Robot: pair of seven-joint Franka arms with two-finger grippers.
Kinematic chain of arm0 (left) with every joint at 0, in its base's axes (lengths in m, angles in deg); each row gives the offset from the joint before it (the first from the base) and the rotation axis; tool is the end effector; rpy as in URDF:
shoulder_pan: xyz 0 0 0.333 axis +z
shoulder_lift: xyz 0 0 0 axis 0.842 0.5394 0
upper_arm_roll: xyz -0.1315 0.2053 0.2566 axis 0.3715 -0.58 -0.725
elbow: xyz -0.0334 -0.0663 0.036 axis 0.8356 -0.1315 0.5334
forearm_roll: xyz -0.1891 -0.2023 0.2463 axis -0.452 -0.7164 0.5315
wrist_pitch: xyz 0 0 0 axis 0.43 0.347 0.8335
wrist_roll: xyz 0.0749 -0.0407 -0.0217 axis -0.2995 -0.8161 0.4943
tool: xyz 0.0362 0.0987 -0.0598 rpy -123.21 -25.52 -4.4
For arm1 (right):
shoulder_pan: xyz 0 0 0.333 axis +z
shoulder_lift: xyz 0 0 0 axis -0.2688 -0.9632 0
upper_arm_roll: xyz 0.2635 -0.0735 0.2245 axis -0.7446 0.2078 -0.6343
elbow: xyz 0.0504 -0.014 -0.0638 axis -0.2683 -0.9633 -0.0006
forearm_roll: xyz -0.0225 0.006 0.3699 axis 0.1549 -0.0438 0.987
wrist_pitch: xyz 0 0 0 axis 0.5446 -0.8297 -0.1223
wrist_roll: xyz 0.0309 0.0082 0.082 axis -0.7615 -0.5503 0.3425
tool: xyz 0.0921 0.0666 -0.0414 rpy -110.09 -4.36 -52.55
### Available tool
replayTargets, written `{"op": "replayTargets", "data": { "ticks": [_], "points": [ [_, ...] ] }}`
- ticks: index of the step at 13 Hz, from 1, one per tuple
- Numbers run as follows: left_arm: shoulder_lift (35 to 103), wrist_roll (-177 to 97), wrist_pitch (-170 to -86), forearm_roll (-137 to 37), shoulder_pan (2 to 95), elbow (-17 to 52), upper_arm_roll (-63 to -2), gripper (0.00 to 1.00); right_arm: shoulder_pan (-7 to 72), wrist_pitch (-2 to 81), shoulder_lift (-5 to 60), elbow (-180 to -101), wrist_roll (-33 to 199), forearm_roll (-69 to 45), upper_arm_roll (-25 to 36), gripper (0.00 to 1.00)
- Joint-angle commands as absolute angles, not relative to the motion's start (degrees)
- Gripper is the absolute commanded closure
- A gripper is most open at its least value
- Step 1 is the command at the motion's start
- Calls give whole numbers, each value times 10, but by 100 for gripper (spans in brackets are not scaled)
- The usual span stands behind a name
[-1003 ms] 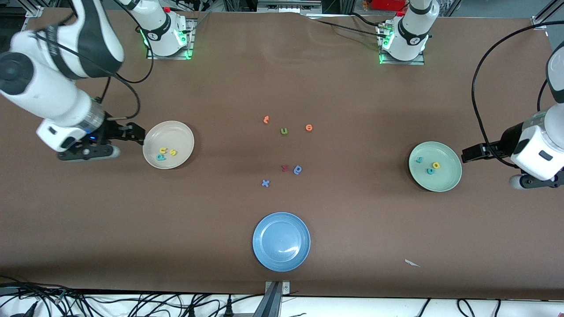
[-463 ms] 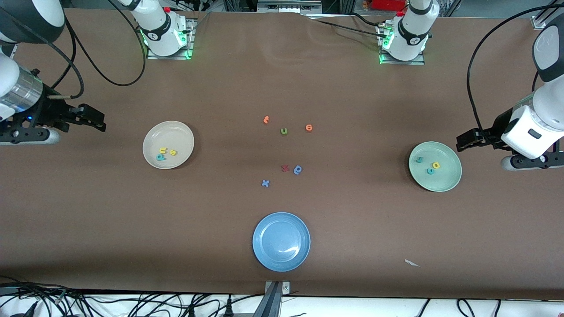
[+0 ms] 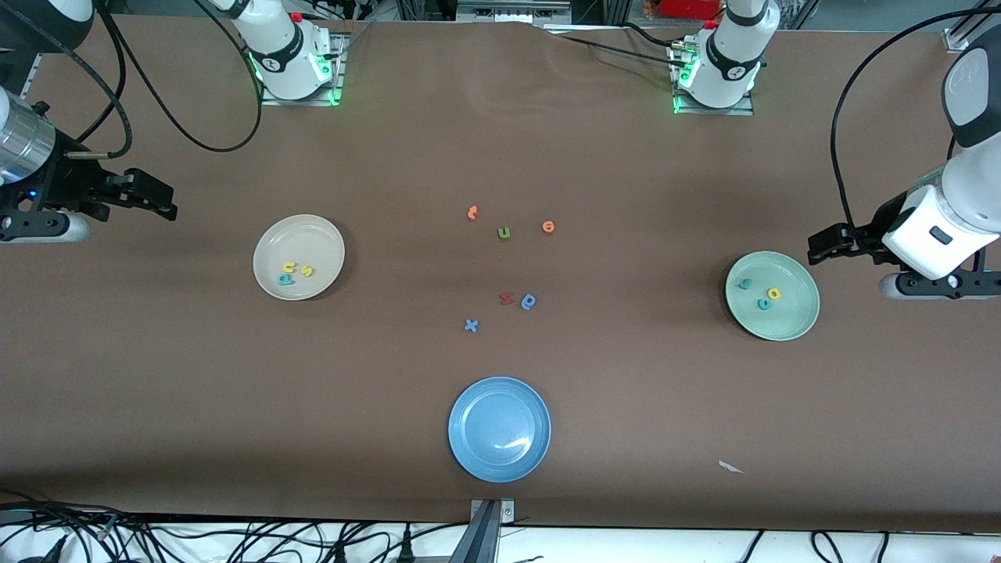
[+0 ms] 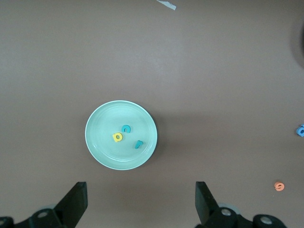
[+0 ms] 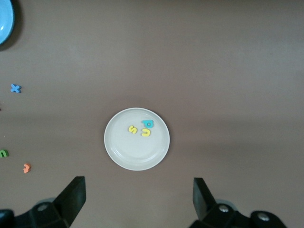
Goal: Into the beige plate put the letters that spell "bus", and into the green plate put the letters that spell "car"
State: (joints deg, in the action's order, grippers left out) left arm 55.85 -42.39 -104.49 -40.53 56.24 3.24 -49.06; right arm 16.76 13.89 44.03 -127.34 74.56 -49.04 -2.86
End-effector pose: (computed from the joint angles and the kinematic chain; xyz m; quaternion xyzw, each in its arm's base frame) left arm 0.6042 -0.0275 0.5686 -0.9994 -0.0090 0.0333 0.0001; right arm 0.5678 0.0390 0.6162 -0.9997 -0.0064 0.0248 0.0028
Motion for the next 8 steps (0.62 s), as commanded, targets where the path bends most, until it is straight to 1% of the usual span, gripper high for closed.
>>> {"op": "replayTargets", "data": {
  "ticks": [1, 8],
  "points": [
    [557, -443, -1044, -411, 559, 23, -493, 0, 174, 118, 442, -1261, 754, -485, -10, 0],
    [556, -449, -1043, -405, 556, 19, -483, 0, 175, 117, 441, -1257, 751, -505, -12, 0]
  ]
}}
